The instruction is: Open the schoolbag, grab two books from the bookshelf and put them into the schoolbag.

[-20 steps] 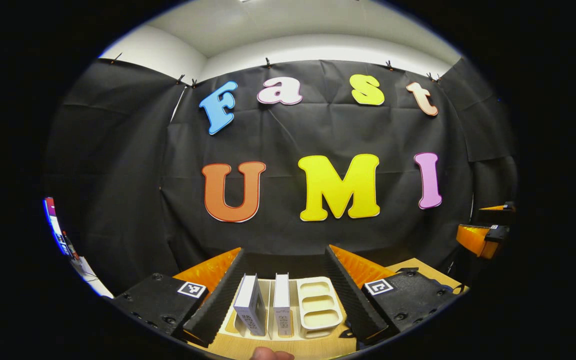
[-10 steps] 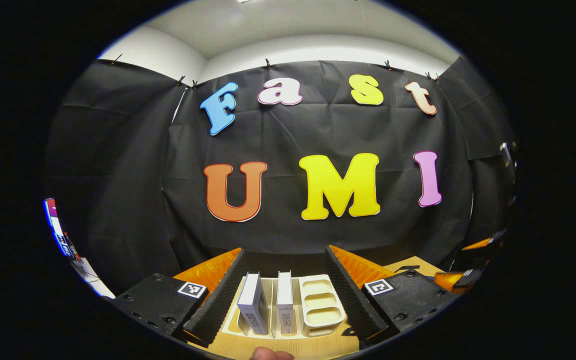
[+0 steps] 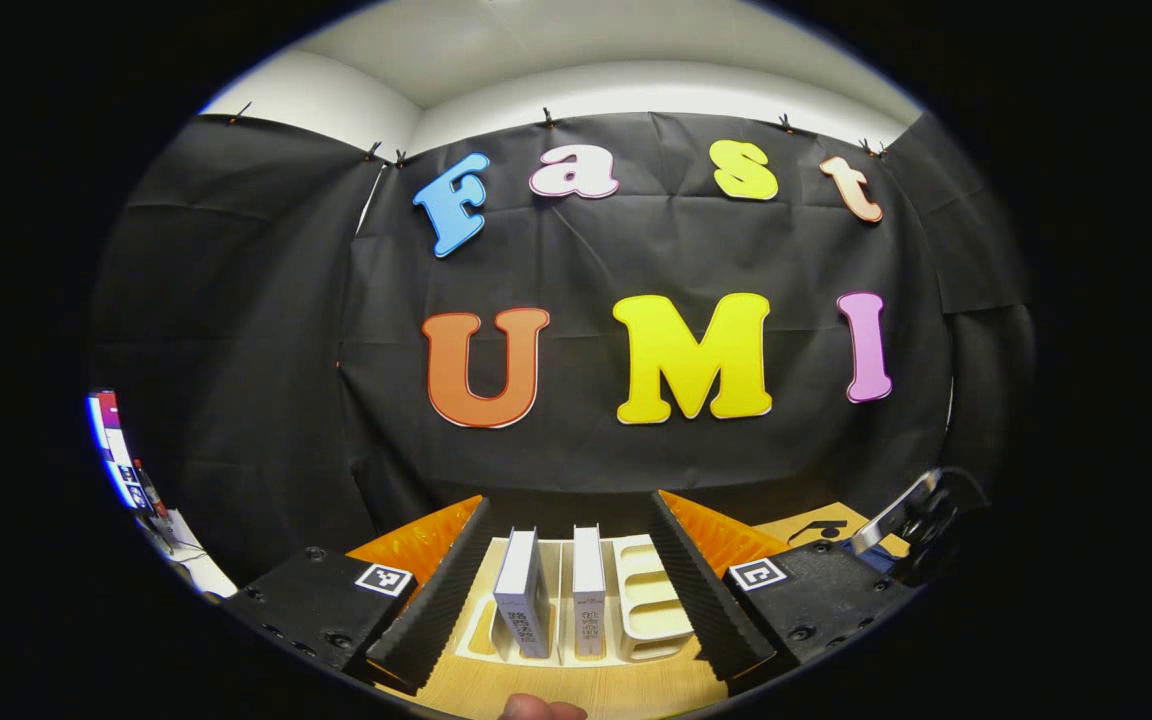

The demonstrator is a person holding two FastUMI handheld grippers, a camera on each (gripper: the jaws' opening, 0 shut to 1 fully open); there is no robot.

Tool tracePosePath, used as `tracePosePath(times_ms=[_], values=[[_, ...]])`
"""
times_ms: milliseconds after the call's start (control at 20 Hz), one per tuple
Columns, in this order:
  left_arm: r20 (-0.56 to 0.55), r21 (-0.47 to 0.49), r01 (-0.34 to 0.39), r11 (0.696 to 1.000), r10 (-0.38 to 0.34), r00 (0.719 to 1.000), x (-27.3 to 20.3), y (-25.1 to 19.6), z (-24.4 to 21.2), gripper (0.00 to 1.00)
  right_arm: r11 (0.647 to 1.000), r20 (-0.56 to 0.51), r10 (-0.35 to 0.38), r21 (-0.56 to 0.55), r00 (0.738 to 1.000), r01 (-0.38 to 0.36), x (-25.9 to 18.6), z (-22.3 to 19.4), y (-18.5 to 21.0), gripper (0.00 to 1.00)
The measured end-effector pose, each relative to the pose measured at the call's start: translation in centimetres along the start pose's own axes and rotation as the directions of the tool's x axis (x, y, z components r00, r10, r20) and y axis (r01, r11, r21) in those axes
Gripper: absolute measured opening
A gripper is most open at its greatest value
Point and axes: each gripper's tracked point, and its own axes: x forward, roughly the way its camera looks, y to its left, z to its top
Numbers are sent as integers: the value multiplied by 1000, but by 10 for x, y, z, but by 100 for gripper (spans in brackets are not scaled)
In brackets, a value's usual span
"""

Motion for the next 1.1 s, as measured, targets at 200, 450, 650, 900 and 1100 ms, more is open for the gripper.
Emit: tracePosePath(times_ms=[200, 450, 650, 900, 1100], values=[[-25, -5, -23, 1000, 22, 999, 0, 11, -10, 99, 998, -104, -27, -60, 994, 21, 37, -28, 11, 99], [-45, 1, -38, 999, 38, 998, 0, 17, -18, 99, 987, -147, -100, -137, 984, 80, 66, -45, 9, 96], [-58, 2, -34, 999, 34, 998, 1, 14, -22, 99, 968, -168, -187, -198, 968, 153, 83, -59, 2, 96], [-51, 24, -32, 999, 33, 998, 4, 16, -17, 99, 954, -144, -234, -226, 961, 199, 91, -58, -1, 99], [-65, 4, -30, 1000, 30, 997, 4, 14, -21, 99, 978, -160, -168, -150, 973, 144, 92, -55, -5, 92]])
